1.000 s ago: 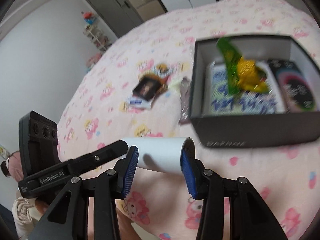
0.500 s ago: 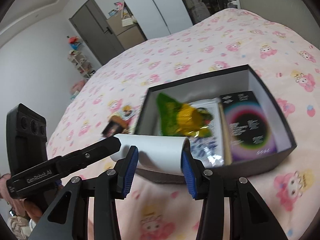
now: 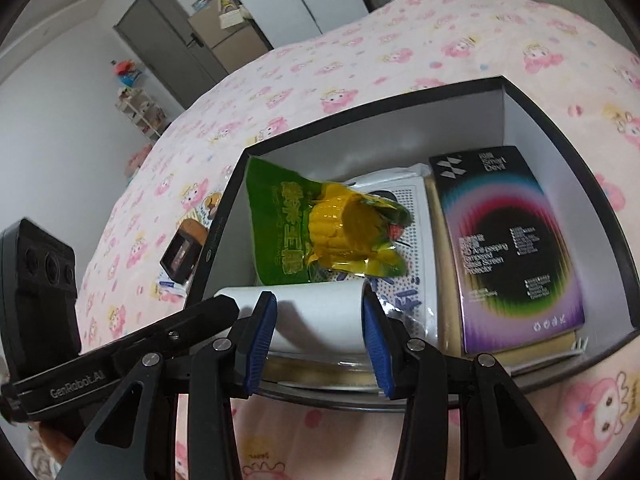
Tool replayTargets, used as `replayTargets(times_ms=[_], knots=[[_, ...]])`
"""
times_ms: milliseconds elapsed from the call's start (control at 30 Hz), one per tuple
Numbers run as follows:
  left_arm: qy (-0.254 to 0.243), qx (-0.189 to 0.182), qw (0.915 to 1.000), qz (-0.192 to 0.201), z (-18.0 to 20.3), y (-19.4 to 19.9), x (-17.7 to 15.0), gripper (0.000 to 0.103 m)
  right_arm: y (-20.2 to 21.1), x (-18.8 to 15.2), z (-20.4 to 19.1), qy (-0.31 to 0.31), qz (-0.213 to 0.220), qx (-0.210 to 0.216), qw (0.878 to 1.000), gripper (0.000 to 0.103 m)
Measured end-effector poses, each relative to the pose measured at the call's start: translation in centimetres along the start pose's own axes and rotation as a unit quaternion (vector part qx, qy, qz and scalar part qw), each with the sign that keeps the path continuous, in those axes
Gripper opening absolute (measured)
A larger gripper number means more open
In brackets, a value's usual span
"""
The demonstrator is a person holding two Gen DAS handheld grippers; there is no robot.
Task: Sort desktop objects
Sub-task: 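Lower the white roll into the DAPHNE box beside the kit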
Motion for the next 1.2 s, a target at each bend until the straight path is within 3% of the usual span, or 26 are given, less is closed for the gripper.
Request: replayTargets(times_ms=[100,367,567,767,967,1200], knots=[[-0.009,0.023,0.9997,-0.006,-0.1,-0.1,-0.3,0.027,-0.3,-0.3,-0.5,0.015,-0.007,-0.019,1.0,0.04],[0.001,0.015,0.9999,-0.006,-0.8,0.5,-0.4,0.027,-0.1,-0.2,0.0,0.01,-0.021,-0.044,0.999,0.04],[-0.006,0.007,0.9999,0.007,-0.3,1.2,-0.2,0.027,0.7,0.4,0.9,0.0,-0.003,-0.062,0.998,0.04],[-0.034,-0.009,0.9994,0.008,1.4,1.0,-0.3,0.027,1.4,1.0,2.1,0.016,0.009,-0.134,0.991,0.04],[-0.028,0.018,0.9993,-0.016,1.0,-0.7,-0.7,0.027,0.1,0.5,1.5,0.018,-0.021,-0.111,0.993,0.041],[-0.016,0.026,0.9995,-0.013,0.1,-0.5,-0.6,0.027,-1.4,-0.1,0.8,0.019,-0.056,-0.083,0.995,0.041]])
Point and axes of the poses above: each gripper's, at about its wrist camera, not at the fingertips, and y roughly against the way its jaws point, z to its right, x to its top, the point moved 8 cm from there along -y, roughly the way its jaws point, and after that the axes turned 7 degrees about x, right-handed, at the moved point
